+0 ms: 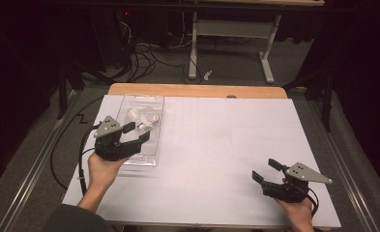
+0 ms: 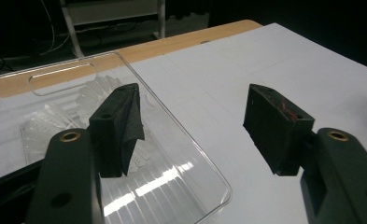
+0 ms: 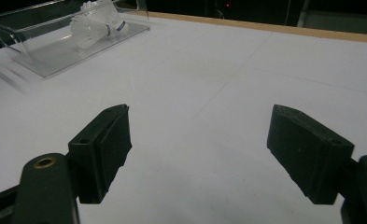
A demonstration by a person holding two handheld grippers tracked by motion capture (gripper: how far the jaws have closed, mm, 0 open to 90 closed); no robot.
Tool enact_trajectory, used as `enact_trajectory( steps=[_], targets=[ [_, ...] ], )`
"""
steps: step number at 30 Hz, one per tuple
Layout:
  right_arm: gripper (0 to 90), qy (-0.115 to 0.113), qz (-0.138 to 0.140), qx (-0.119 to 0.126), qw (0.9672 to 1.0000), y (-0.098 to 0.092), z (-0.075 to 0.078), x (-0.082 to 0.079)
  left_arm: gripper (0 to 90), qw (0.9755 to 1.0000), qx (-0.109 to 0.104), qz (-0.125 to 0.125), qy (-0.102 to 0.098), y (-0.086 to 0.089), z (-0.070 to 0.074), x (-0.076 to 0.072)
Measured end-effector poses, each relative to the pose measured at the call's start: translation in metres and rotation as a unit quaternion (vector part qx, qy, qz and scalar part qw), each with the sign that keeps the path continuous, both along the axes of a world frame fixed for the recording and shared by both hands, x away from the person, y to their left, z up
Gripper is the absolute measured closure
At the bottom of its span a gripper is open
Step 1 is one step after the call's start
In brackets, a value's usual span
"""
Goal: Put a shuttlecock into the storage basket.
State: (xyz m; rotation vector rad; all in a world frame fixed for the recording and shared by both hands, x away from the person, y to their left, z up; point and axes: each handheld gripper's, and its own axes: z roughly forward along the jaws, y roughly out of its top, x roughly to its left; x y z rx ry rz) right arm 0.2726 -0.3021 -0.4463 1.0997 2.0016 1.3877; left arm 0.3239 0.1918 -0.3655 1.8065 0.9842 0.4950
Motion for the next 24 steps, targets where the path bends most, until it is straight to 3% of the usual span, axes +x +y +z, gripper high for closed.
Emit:
enact_trajectory(
  steps=[24],
  targets=[
    [21.9,-0.002,-0.005,0.004,1.0000,-0.002,0.000,-0.001,37.3,0.9998,-0.018,0.008,-0.006,0.011,-0.009,-0.017]
  ],
)
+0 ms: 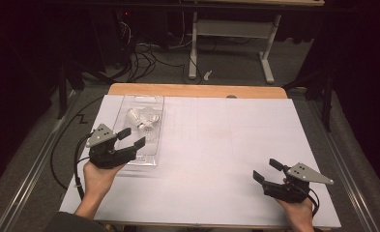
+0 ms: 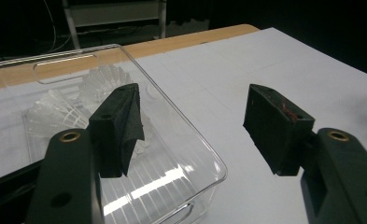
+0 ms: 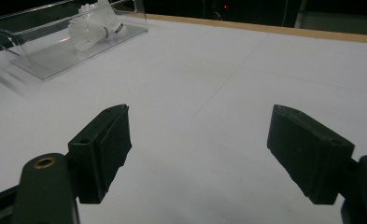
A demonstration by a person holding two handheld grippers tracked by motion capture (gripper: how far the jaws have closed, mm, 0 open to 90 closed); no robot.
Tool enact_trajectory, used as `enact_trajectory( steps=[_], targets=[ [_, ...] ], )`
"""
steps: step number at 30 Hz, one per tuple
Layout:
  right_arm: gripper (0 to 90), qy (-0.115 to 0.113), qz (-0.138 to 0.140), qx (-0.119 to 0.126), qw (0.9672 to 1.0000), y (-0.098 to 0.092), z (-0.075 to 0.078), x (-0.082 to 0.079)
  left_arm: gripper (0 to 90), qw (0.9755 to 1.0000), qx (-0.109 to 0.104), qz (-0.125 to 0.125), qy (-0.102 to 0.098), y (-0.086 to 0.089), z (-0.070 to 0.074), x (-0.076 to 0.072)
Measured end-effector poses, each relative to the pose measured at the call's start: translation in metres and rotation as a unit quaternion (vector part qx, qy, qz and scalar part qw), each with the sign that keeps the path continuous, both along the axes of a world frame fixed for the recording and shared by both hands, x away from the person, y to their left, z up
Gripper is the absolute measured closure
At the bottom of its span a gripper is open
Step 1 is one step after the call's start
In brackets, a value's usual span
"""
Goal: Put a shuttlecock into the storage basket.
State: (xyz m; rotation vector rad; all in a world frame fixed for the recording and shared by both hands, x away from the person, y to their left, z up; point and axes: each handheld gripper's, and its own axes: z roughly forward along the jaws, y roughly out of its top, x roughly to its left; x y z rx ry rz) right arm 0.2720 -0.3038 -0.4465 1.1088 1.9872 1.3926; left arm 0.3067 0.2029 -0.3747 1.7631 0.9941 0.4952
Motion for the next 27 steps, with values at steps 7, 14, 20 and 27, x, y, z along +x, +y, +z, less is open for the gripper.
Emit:
enact_trajectory(
  steps=[7,14,20,27],
  targets=[
    [21.9,0.000,0.000,-0.002,1.0000,0.000,0.000,0.000,37.2,1.0000,-0.004,0.005,-0.004,0.004,-0.002,-0.006],
    [21.9,-0.001,-0.001,-0.002,1.0000,0.000,0.000,0.000,37.1,0.9999,-0.006,0.008,-0.003,0.008,-0.005,-0.009],
    [21.9,-0.001,-0.001,-0.002,1.0000,0.000,0.000,0.000,37.1,0.9999,-0.009,0.008,-0.003,0.010,-0.006,-0.011],
    [21.9,-0.001,-0.001,-0.002,1.0000,0.000,0.000,0.000,37.1,0.9999,-0.009,0.009,-0.001,0.011,-0.009,-0.014]
  ],
)
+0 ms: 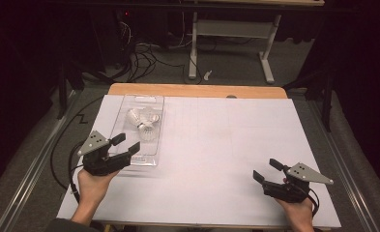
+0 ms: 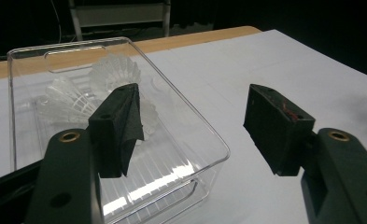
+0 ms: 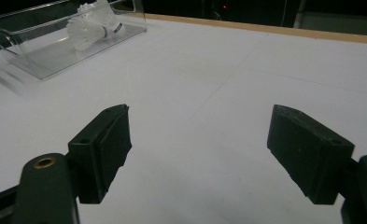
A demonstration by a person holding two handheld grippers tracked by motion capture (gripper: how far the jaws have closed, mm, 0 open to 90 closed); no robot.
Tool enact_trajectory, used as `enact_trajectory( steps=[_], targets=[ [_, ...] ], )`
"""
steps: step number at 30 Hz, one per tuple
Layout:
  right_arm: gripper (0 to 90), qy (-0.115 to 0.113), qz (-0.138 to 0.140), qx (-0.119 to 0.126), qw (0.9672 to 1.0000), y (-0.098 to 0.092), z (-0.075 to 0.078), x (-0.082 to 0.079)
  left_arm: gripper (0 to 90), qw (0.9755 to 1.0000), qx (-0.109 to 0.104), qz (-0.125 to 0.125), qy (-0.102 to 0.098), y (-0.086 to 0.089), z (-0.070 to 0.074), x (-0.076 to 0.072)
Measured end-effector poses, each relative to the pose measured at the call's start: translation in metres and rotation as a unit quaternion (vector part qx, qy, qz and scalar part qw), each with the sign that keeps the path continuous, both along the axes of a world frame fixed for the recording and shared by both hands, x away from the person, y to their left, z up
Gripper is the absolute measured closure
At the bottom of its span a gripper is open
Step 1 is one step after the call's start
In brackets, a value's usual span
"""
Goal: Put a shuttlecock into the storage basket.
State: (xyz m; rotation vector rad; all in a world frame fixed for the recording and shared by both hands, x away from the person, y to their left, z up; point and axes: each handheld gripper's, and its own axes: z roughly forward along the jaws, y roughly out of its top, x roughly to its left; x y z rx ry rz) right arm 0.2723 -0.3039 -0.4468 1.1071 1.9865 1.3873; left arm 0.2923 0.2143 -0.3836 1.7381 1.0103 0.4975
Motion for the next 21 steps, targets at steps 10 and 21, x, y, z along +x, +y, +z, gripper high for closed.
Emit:
enact_trajectory(
  steps=[10,21],
  targets=[
    [21.9,0.000,0.000,-0.001,1.0000,0.0001,-0.0001,0.0000,37.0,1.0000,-0.002,0.000,-0.001,0.0019,-0.0025,-0.0049],
    [21.9,0.000,0.000,-0.001,1.0000,0.0000,-0.0002,0.0001,36.8,1.0000,-0.007,0.000,0.001,0.0028,-0.0063,-0.0091]
  ],
)
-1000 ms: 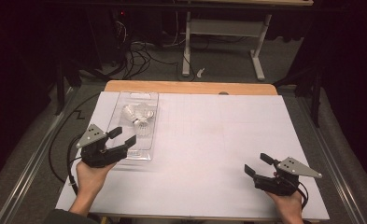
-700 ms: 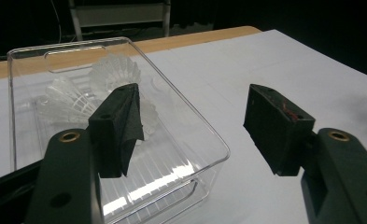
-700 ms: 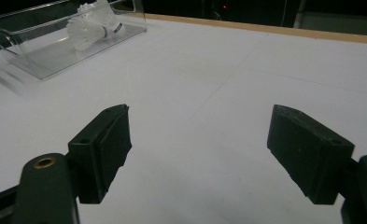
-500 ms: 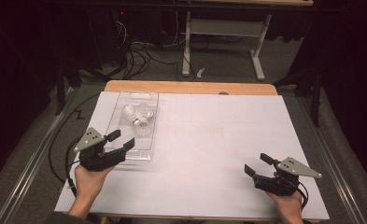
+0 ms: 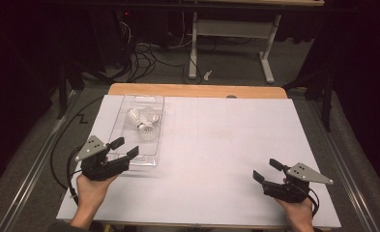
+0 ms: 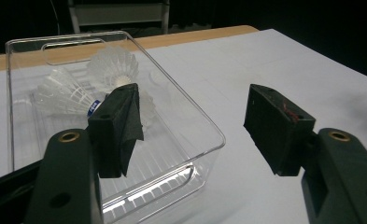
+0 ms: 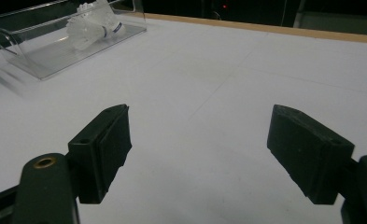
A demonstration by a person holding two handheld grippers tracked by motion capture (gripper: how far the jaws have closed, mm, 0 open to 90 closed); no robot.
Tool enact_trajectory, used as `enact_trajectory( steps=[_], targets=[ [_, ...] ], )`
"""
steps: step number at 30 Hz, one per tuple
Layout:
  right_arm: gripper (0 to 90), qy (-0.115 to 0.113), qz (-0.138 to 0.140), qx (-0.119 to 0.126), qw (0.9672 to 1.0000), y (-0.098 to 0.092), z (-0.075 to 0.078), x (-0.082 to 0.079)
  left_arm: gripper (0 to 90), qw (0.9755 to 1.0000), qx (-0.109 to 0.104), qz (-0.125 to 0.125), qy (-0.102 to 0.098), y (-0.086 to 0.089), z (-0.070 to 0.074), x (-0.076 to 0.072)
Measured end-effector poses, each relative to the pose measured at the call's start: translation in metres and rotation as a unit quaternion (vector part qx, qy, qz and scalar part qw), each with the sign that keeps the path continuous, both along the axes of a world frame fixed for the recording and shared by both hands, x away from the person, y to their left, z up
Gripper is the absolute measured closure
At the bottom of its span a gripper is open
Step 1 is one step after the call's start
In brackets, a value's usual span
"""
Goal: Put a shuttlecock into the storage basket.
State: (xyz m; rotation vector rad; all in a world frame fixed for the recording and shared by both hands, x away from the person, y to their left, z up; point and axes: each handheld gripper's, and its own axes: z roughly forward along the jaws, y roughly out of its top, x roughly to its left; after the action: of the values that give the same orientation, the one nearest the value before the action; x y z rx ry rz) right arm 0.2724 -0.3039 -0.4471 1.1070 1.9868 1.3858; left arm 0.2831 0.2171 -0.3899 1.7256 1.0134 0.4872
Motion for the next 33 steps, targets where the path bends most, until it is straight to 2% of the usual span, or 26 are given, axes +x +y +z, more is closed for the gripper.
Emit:
enact_trajectory(
  steps=[33],
  targets=[
    [21.9,0.000,-0.002,0.002,1.0000,-0.001,0.000,0.000,36.4,0.9998,-0.013,0.015,0.003,0.012,-0.014,-0.015]
  ],
)
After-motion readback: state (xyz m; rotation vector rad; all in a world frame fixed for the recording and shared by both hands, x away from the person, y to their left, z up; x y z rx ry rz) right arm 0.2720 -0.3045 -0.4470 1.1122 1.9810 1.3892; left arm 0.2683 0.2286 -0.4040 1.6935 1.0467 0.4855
